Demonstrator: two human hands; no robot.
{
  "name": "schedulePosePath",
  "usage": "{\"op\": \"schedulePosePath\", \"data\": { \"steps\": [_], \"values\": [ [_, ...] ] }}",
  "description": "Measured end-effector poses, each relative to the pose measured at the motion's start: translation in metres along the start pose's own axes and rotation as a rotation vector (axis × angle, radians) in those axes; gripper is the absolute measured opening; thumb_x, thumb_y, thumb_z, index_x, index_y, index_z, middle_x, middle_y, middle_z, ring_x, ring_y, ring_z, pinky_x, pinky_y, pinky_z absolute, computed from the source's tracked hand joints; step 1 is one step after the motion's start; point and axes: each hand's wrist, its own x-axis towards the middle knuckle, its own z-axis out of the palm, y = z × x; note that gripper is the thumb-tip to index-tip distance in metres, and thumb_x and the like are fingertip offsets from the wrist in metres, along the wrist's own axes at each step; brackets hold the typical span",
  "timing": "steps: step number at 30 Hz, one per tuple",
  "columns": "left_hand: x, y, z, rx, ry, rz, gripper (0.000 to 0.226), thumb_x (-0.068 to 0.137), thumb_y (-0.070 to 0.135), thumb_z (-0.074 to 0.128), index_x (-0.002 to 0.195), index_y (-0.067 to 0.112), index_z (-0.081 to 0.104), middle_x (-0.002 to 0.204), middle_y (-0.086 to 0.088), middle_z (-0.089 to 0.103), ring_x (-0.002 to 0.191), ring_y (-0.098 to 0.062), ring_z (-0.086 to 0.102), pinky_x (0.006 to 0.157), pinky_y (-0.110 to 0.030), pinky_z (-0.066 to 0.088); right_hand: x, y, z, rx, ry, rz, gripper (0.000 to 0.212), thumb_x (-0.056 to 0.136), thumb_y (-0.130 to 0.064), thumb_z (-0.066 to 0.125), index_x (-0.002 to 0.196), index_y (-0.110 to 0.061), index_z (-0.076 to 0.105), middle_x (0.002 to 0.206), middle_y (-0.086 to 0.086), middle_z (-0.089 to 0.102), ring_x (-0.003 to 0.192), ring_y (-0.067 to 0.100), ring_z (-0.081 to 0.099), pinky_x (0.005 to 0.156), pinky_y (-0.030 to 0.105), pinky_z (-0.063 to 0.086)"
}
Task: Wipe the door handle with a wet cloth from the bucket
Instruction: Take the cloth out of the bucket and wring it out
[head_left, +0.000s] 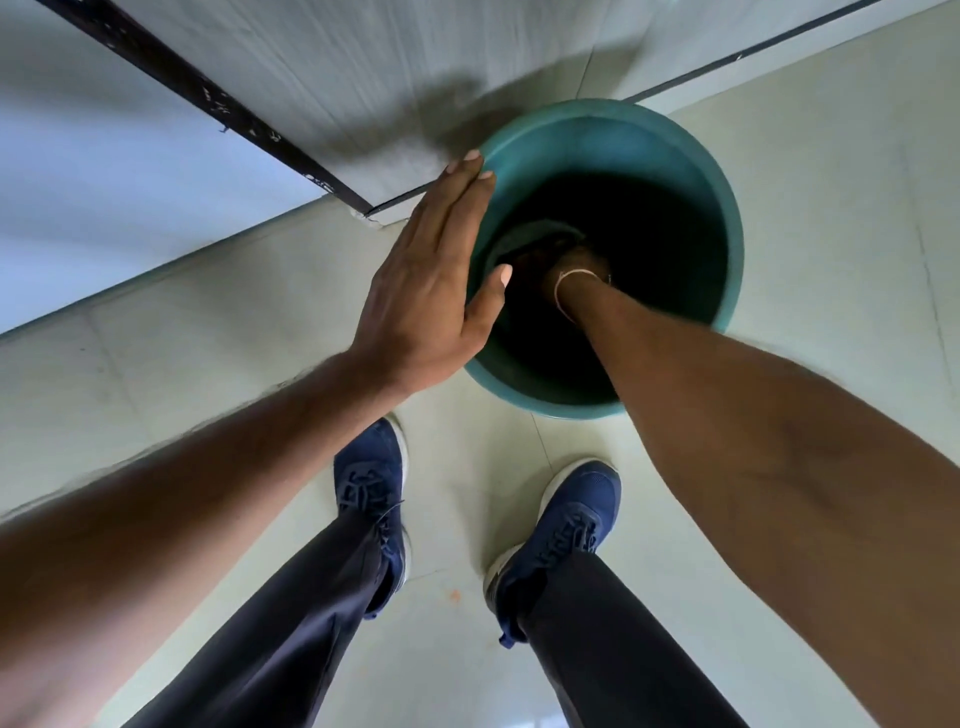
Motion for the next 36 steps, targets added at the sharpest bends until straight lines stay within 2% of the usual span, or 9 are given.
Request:
{"op": "schedulePosePath", "data": {
  "steps": [10,13,15,17,20,24,28,34,36],
  "values": [
    [0.004,0.003,-0.008,0.031,-0.119,-0.015,0.072,0.102,0.028,0.058,0.164,0.003,0.030,0.175,-0.014,0.026,0.164,-0.026,0.021,0.132,-0.031,0.027,-0.007,0.003,0.010,0.380,0.138,0.111,0.063,0.110,-0.050,0.035,0.162,-0.014,0.033,0.170,0.014,0.030,0.157,0.031,0.029,0.128,0.035,0.023],
    [0.004,0.010,-0.022,0.019,-0.201,-0.056,0.074,0.101,0.028,0.060,0.164,0.005,0.029,0.174,-0.015,0.025,0.164,-0.027,0.022,0.130,-0.036,0.029,-0.032,-0.009,-0.015,0.467,0.128,0.203,0.059,0.099,-0.053,0.059,0.143,-0.013,0.060,0.142,0.014,0.064,0.131,0.032,0.062,0.105,0.034,0.051],
    [0.004,0.022,-0.043,0.014,-0.215,-0.123,0.069,0.100,0.028,0.064,0.161,0.008,0.036,0.170,-0.013,0.034,0.159,-0.028,0.030,0.126,-0.040,0.035,-0.067,-0.013,-0.037,0.587,0.141,0.247,0.048,0.089,-0.041,0.074,0.126,-0.011,0.070,0.119,0.012,0.074,0.103,0.031,0.072,0.080,0.029,0.055],
    [0.003,0.040,-0.070,-0.047,-0.189,-0.212,0.059,0.100,0.028,0.066,0.153,0.011,0.046,0.158,-0.010,0.050,0.148,-0.025,0.044,0.119,-0.041,0.045,-0.110,-0.015,-0.058,0.750,0.135,0.197,0.037,0.085,-0.031,0.077,0.119,-0.017,0.072,0.108,0.007,0.076,0.086,0.023,0.070,0.071,0.026,0.055],
    [-0.002,0.074,-0.120,-0.233,-0.180,-0.379,0.048,0.103,0.030,0.066,0.147,0.014,0.054,0.146,-0.006,0.063,0.134,-0.021,0.057,0.107,-0.028,0.043,-0.193,-0.025,-0.099,0.976,0.122,0.102,0.026,0.086,-0.022,0.075,0.110,-0.023,0.067,0.101,0.002,0.074,0.090,0.023,0.071,0.080,0.036,0.062],
    [0.003,0.126,-0.195,-0.785,-0.176,-0.749,0.022,0.108,0.029,0.060,0.123,0.015,0.067,0.126,-0.007,0.074,0.113,-0.015,0.070,0.095,-0.032,0.056,-0.302,-0.042,-0.154,1.254,0.072,0.017,0.050,0.070,-0.020,0.076,0.118,-0.007,0.068,0.112,0.021,0.075,0.105,0.043,0.072,0.093,0.055,0.062],
    [-0.001,0.176,-0.285,-1.158,-0.234,-0.942,0.028,0.106,0.038,0.059,0.114,0.015,0.073,0.119,-0.010,0.078,0.111,-0.023,0.074,0.094,-0.036,0.059,-0.403,-0.065,-0.204,1.388,0.002,-0.041,0.058,0.070,-0.015,0.073,0.125,0.001,0.065,0.123,0.029,0.071,0.112,0.049,0.069,0.098,0.059,0.059],
    [-0.043,0.231,-0.410,-1.300,-0.284,-0.863,0.024,0.102,0.029,0.068,0.119,0.013,0.075,0.114,-0.008,0.079,0.104,-0.024,0.076,0.081,-0.037,0.065,-0.525,-0.107,-0.260,1.267,0.085,-0.121,0.014,0.085,0.000,0.068,0.095,-0.010,0.069,0.082,0.005,0.074,0.067,0.017,0.072,0.056,0.027,0.057],
    [-0.064,0.240,-0.442,-1.311,-0.278,-0.855,0.021,0.100,0.024,0.071,0.117,0.012,0.073,0.108,-0.008,0.078,0.100,-0.023,0.075,0.081,-0.039,0.066,-0.560,-0.121,-0.269,1.244,0.120,-0.131,0.016,0.086,0.005,0.063,0.090,-0.010,0.069,0.073,0.002,0.071,0.057,0.011,0.068,0.051,0.022,0.053]
  ]
}}
